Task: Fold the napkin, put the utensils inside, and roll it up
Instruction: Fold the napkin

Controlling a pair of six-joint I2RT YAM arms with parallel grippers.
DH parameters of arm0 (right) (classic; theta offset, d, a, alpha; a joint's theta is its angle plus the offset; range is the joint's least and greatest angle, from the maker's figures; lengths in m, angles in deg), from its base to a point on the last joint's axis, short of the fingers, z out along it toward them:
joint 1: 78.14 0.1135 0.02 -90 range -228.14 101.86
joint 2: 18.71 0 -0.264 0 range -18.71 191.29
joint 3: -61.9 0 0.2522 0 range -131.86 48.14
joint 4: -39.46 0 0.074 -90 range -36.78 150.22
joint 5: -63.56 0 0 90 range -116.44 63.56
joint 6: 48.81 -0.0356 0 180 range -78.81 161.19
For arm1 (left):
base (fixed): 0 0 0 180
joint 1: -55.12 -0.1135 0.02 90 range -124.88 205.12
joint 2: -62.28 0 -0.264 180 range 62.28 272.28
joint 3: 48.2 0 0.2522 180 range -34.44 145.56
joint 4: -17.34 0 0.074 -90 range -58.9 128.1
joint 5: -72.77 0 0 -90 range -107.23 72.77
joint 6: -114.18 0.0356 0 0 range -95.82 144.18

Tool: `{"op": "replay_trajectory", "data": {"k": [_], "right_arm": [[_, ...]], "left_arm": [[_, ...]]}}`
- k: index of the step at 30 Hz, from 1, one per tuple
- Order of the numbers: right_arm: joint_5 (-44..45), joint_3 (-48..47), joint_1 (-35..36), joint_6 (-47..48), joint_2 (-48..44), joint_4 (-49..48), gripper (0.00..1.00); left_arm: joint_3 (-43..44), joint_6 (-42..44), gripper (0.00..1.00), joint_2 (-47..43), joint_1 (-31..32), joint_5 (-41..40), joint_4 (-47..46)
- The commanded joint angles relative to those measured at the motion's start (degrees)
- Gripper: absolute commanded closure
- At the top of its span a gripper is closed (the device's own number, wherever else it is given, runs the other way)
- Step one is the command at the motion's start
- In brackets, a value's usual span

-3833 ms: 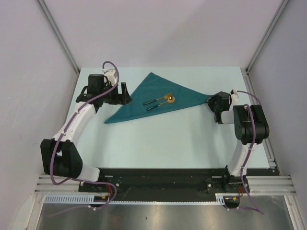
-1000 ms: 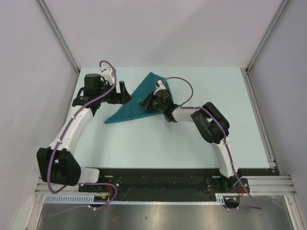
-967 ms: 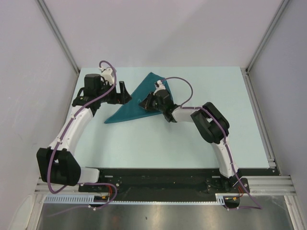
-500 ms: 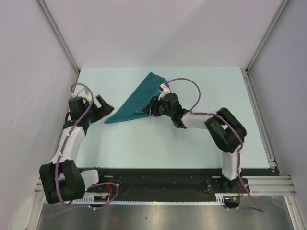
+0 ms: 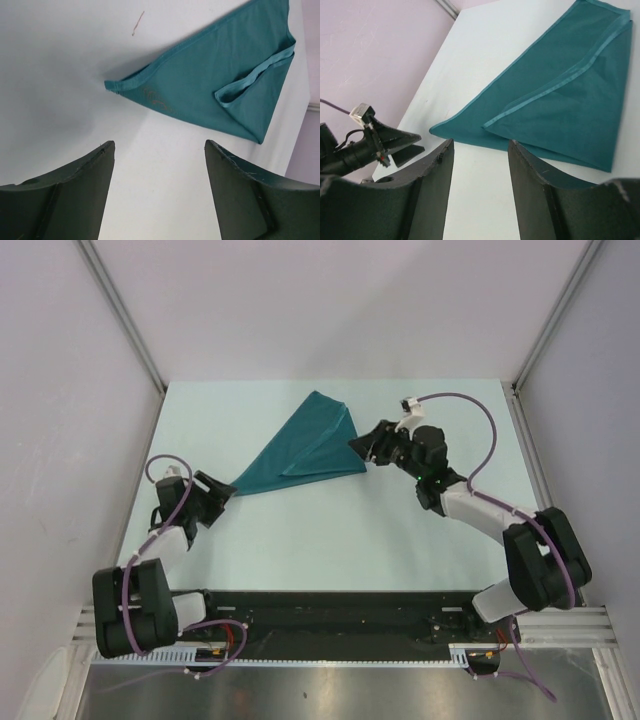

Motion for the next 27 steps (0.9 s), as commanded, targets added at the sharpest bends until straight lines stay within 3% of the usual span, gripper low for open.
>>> {"op": "replay_trajectory", "data": {"k": [1, 6, 27], "right_arm": [[-2.37, 2.67, -2.5, 0.69, -5.35, -0.17, 0.47], [-2.99, 5.3, -4.61, -0.19, -8.16, 0.27, 0.47], [-1.85, 8.3, -6.37, -0.19, -13.44, 4.84, 0.47]], "left_arm": [[-1.1, -6.79, 0.26, 4.29, -0.75, -1.23, -11.73], [-1.19, -9.17, 0.32, 10.71, -1.46, -1.93, -16.84], [-1.27, -10.75, 0.54, 21.0, -3.39, -3.52, -24.76]]}}
